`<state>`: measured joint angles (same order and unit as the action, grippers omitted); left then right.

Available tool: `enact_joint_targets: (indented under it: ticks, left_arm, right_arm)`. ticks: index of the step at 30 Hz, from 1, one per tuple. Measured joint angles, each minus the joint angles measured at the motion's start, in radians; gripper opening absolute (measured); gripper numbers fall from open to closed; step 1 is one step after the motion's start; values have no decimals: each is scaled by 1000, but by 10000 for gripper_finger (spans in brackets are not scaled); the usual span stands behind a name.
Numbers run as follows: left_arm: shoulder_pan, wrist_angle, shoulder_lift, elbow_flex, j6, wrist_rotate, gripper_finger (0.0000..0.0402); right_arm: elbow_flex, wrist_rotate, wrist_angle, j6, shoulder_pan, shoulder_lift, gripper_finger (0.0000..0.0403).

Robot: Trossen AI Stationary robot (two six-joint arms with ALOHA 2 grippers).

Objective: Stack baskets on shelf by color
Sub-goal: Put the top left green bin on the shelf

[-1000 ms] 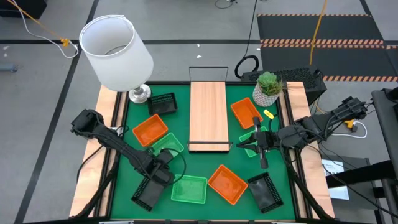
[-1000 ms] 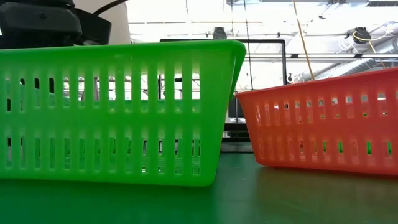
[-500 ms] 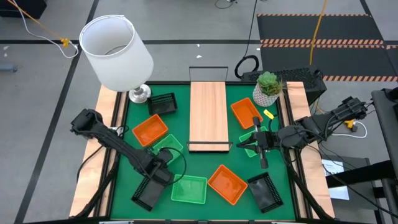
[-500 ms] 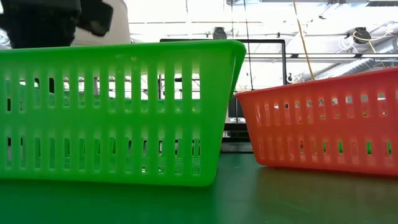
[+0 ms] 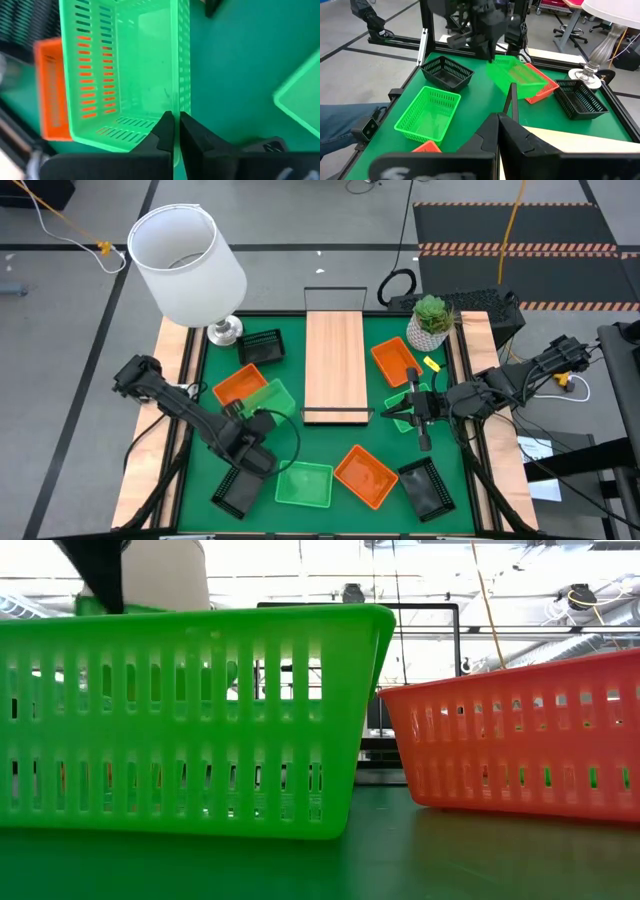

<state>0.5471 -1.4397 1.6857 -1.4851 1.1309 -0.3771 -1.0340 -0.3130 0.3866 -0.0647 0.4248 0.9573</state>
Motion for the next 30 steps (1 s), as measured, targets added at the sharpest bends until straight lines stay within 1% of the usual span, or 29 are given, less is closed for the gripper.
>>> enact_joint_targets:
  ticks: [4,7,10,14,19,22,25,30]
  left_arm:
    - [-17,-47,0,-41,-80,-72,6]
    - [-39,-48,0,-56,-169,-127,13]
    - [-73,-39,0,-57,-265,-166,16]
    - [-123,20,0,-57,-430,-201,6]
    - [-183,138,0,-57,-625,-208,16]
    - [-208,217,0,-57,-724,-209,11]
    - [-223,286,0,-57,-815,-210,6]
    - [-241,357,24,-57,-933,-210,16]
  right_arm:
    - [0,0,0,-1,0,0,0]
    - [0,0,0,-1,0,0,0]
    - [0,0,-1,-1,0,0,0]
    - [0,0,-1,-2,0,0,0]
    - [0,0,-1,-2,0,0,0]
    - [0,0,-1,-2,0,0,0]
    - [2,0,-4,-2,0,0,0]
    - [22,1,-9,-2,0,2,0]
